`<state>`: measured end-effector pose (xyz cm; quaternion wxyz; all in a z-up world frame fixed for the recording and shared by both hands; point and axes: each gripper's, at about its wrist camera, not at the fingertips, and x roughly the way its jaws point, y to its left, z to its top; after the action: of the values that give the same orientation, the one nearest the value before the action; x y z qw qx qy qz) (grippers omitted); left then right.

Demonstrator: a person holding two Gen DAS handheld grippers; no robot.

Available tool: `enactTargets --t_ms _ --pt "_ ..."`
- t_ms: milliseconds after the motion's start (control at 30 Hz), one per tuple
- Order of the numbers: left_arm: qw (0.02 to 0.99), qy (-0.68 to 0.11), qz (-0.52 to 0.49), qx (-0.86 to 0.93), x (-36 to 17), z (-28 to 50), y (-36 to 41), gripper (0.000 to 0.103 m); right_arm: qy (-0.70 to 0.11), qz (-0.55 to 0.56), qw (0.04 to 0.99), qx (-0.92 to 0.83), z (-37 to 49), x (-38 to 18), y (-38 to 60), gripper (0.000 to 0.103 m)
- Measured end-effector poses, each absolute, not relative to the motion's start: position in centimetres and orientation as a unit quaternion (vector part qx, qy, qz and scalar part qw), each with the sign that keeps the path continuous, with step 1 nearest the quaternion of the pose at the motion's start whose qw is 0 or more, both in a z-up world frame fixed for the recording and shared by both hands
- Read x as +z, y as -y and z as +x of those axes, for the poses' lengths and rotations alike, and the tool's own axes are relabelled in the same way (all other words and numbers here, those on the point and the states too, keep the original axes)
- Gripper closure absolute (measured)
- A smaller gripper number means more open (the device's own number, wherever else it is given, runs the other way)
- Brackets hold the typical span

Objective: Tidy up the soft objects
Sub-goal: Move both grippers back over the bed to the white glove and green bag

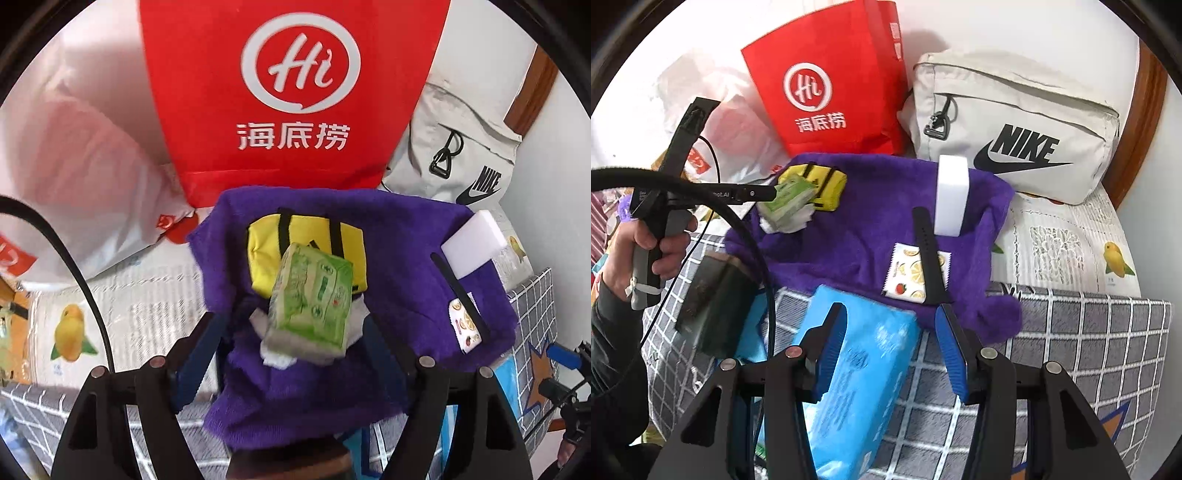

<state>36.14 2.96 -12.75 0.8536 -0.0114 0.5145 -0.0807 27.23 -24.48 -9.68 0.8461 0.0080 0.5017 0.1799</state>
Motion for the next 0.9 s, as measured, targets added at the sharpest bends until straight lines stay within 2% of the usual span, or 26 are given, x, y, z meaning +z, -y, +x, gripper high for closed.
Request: enactTargets --t_ms 167,300,467,667,900 --pt "0.853 -0.513 -0.027 -0.089 -11.5 33.3 -3.6 0.025 -0.493 0.013 0.849 0.191 24.2 -8.7 24.0 0.053" --pt "0.857 -0.507 -0.022 -0.095 -10.5 30.2 -3.7 0.025 -0.489 0.011 0.849 0.202 21.1 -8.3 23.5 0.046" --pt "0.864 -0.493 -0.024 -0.101 -9.3 26.0 -3.8 0.025 -0.489 0.012 0.844 0.219 17.6 -8.5 22.5 0.045" --pt "0.872 -0.478 -0.020 -0.106 -8.7 20.7 -3.9 0.025 -0.505 -0.014 0.826 0.251 12.9 -10.7 20.4 0.045" --pt "0.874 -0.472 -0.037 -0.111 -9.3 16.4 -4.4 0.025 -0.511 -0.094 0.806 0.282 8.2 -14.3 16.6 0.045"
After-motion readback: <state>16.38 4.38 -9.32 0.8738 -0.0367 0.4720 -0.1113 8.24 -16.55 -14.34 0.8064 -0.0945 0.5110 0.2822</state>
